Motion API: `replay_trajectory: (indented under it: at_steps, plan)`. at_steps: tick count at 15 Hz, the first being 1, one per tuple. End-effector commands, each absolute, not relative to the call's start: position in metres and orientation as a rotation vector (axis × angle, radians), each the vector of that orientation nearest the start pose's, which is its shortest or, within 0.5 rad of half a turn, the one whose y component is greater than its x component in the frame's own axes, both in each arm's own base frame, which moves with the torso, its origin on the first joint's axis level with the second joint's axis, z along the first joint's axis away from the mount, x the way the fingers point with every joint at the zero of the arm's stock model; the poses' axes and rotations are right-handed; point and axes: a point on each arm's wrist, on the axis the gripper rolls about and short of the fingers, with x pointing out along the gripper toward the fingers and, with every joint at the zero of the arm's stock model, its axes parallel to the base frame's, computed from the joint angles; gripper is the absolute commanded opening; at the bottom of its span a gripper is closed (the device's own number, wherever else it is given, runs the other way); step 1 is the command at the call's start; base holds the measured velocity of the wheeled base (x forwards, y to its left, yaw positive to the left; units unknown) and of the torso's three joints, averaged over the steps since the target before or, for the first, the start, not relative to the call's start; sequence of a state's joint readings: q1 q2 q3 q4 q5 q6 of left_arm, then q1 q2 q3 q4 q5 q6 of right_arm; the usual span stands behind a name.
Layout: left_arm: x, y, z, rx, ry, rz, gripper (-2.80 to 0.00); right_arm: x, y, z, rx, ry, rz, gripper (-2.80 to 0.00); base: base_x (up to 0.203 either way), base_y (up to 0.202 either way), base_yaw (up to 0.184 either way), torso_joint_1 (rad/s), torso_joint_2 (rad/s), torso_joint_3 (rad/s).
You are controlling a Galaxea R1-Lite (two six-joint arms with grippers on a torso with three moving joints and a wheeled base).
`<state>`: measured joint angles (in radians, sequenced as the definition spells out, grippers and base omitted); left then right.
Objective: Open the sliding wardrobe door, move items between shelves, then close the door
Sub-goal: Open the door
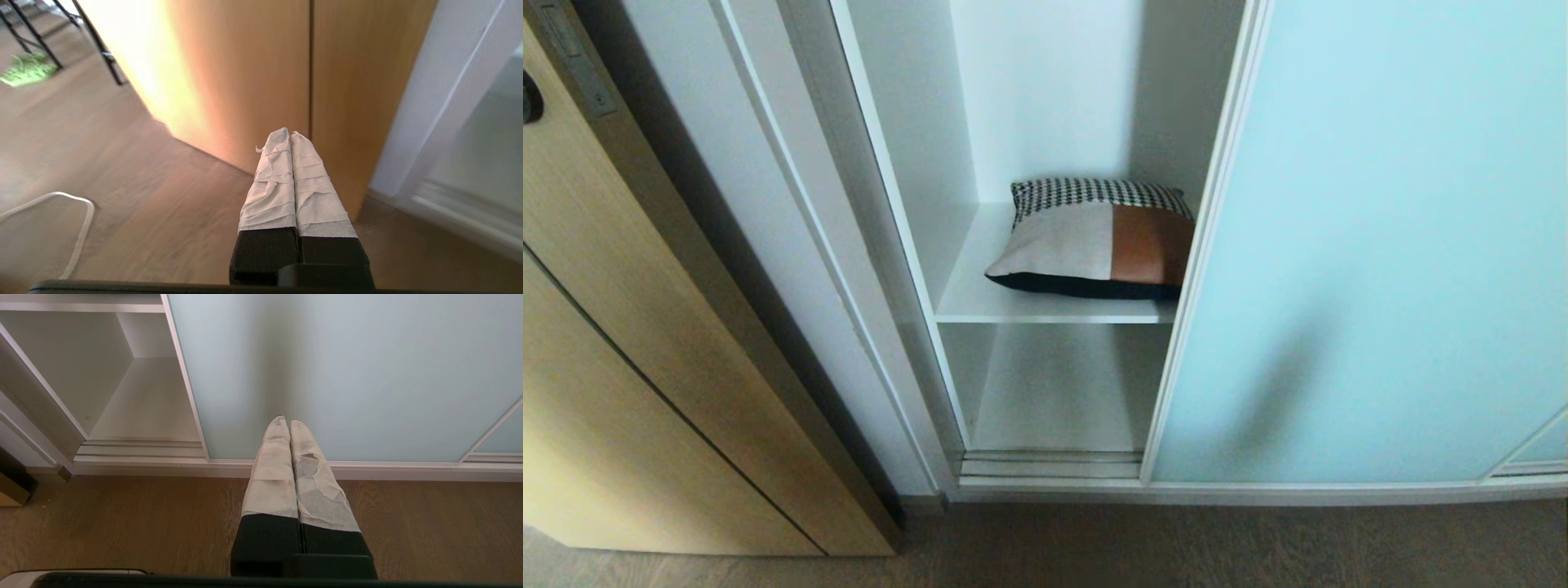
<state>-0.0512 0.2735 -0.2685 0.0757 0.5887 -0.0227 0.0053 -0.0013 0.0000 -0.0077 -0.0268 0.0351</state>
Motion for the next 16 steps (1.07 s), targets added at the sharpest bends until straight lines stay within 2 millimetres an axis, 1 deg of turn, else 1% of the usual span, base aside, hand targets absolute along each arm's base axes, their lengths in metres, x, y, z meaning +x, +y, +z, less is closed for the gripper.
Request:
replay_trajectory:
  at_steps: [1,3,4,6,7,9,10,14,16]
  plan:
    - [-0.023,0.013,0.135,0.033,0.067,0.541,-2.8,-0.023,-0.001,0.076,0.035,-0.011,-0.023,-2.8,0.0,0.0,0.0,0.0,0.0,0.0]
    - [-0.026,0.012,0.118,0.038,0.063,0.531,-2.8,-0.023,-0.001,0.076,0.035,-0.01,-0.021,-2.8,0.0,0.0,0.0,0.0,0.0,0.0]
    - [-0.03,0.011,0.109,0.033,0.03,0.486,-2.8,-0.023,-0.001,0.076,0.035,-0.011,-0.021,-2.8,0.0,0.0,0.0,0.0,0.0,0.0]
    - [-0.033,0.006,0.095,0.031,-0.014,0.277,-2.8,-0.023,-0.001,0.076,0.035,-0.011,-0.022,-2.8,0.0,0.0,0.0,0.0,0.0,0.0]
    - [-0.03,0.005,0.087,0.033,0.015,0.203,-2.8,-0.023,-0.001,0.076,0.035,-0.011,-0.022,-2.8,0.0,0.0,0.0,0.0,0.0,0.0]
    - [-0.028,0.001,0.083,0.03,0.032,0.034,-2.8,-0.023,-0.001,0.076,0.035,-0.011,-0.022,-2.8,0.0,0.0,0.0,0.0,0.0,0.0]
    - [-0.026,-0.001,0.076,0.031,0.058,-0.029,-2.8,-0.023,-0.001,0.076,0.035,-0.01,-0.021,-2.8,0.0,0.0,0.0,0.0,0.0,0.0]
    - [-0.025,0.0,0.075,0.043,0.051,-0.025,-2.8,-0.023,-0.001,0.076,0.035,-0.011,-0.022,-2.8,0.0,0.0,0.0,0.0,0.0,0.0]
    - [-0.023,0.0,0.075,0.05,0.008,-0.016,-2.8,-0.023,-0.001,0.076,0.035,-0.011,-0.02,-2.8,0.0,0.0,0.0,0.0,0.0,0.0]
